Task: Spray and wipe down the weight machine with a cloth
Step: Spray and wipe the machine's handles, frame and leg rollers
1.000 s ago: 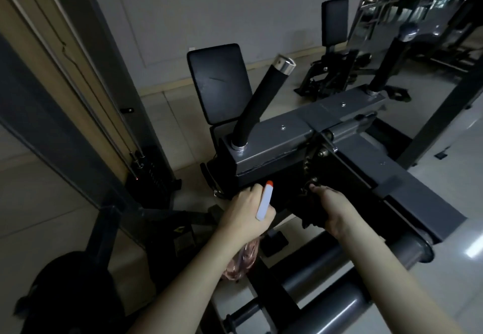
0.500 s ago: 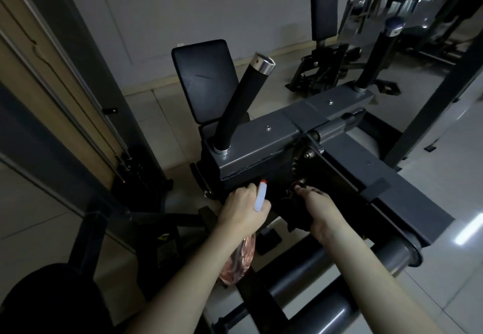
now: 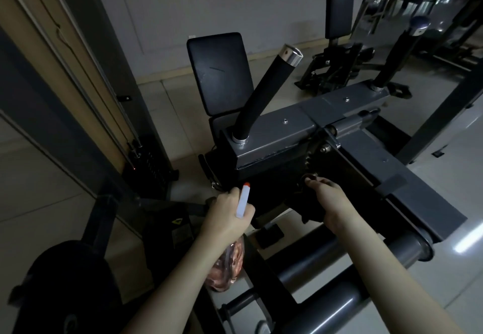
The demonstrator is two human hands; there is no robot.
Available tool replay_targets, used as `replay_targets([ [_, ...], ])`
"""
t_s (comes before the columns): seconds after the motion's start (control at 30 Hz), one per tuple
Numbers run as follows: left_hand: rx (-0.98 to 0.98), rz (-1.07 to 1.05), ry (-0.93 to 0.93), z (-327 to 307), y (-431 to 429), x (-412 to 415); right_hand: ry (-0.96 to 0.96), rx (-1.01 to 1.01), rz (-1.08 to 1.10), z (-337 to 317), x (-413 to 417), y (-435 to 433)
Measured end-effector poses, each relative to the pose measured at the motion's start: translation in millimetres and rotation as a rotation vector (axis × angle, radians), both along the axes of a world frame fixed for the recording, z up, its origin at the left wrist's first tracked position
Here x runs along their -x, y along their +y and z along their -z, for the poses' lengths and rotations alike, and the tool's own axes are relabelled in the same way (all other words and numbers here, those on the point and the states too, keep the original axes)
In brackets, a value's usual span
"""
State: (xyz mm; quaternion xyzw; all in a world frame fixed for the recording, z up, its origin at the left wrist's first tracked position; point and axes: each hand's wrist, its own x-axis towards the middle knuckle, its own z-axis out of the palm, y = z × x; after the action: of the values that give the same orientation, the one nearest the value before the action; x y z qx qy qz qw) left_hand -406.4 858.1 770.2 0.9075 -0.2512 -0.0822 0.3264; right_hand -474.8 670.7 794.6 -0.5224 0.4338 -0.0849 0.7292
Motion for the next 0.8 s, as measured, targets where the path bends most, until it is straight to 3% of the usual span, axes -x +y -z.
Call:
replay_targets([
  [0.23,0.042,-0.035,-0.064,1,8,6,0.008,0.046,-0.007,1,-1,3],
  [0.4,0.089,-0.080,-0.056,13,18,6,0.013,-0.132,0.023,6,-2,8],
  [0.5,0.105,-0.059,-0.062,16,16,5,0.000,-0.270,0.131,17,-19,7],
  [0.73,0.125,-0.015,-0.074,19,18,9,-0.165,-0.161,0.358,3,-102,19],
  [0.8,0.128,-0.024,-0.079,20,19,8,-0.092,-0.158,0.426,7,-121,19],
])
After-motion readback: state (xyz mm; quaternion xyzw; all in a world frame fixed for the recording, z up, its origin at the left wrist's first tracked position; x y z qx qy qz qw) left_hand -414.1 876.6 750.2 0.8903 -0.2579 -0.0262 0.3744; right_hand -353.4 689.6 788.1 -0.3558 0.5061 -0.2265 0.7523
